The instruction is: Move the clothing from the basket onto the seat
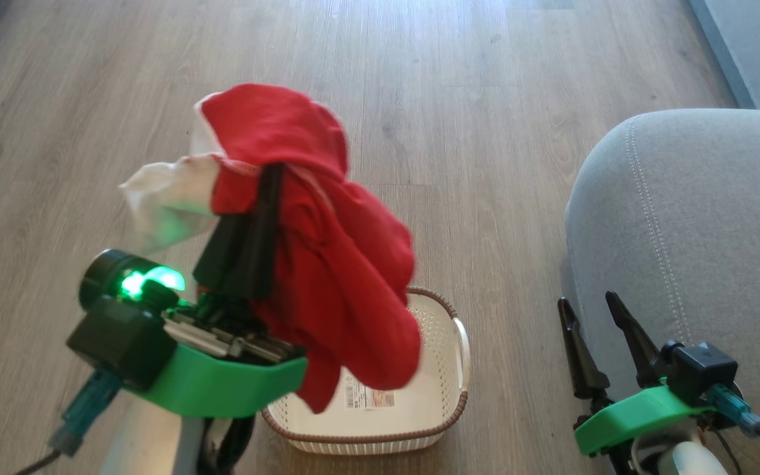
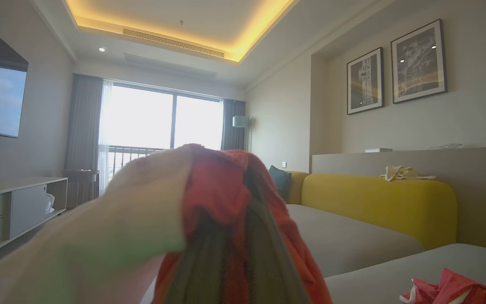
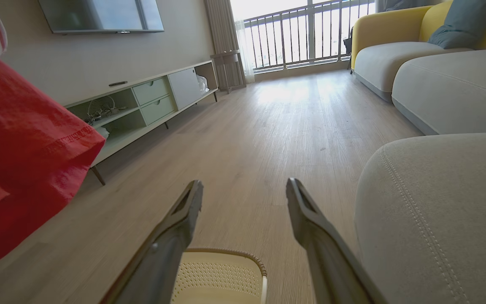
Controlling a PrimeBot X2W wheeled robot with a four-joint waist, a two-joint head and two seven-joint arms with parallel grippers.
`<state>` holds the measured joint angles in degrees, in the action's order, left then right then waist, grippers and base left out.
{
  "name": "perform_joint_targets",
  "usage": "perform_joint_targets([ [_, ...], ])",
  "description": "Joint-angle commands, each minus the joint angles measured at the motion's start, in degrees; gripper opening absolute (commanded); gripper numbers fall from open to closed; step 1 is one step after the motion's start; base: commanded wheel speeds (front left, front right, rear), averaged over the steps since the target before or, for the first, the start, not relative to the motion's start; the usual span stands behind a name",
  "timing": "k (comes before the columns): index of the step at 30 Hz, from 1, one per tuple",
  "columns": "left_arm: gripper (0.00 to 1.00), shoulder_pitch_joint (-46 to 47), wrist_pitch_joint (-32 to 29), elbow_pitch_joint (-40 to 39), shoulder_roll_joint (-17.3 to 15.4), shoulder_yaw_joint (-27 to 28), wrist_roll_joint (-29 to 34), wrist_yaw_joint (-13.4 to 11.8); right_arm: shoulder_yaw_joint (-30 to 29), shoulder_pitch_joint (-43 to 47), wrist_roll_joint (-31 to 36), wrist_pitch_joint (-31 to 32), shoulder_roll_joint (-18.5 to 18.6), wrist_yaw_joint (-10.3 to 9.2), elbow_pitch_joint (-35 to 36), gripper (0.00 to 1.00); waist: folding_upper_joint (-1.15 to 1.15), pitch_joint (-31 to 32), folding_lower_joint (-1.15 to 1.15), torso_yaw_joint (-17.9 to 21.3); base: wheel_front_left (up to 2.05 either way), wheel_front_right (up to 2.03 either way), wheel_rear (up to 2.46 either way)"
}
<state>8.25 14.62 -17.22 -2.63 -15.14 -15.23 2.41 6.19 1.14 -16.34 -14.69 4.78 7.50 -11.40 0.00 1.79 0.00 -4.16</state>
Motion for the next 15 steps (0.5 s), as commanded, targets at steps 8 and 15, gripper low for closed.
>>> perform_joint_targets([
  [8, 0.00, 3.0, 0.4, -1.9, -0.2, -2.6, 1.1, 2.2, 1.7, -1.7, -0.8, -0.3, 0.3, -0.01, 2.6, 1.00, 0.00, -0.5, 0.00, 0.4, 0.00, 0.00, 0.00],
  [15, 0.00, 2.6, 0.4, -0.1, -0.2, -4.1, 2.8, 3.2, 2.1, -1.8, -0.9, -0.3, 0.4, -0.01, 2.9, 1.00, 0.00, -1.1, 0.00, 1.0, 0.00, 0.00, 0.00],
])
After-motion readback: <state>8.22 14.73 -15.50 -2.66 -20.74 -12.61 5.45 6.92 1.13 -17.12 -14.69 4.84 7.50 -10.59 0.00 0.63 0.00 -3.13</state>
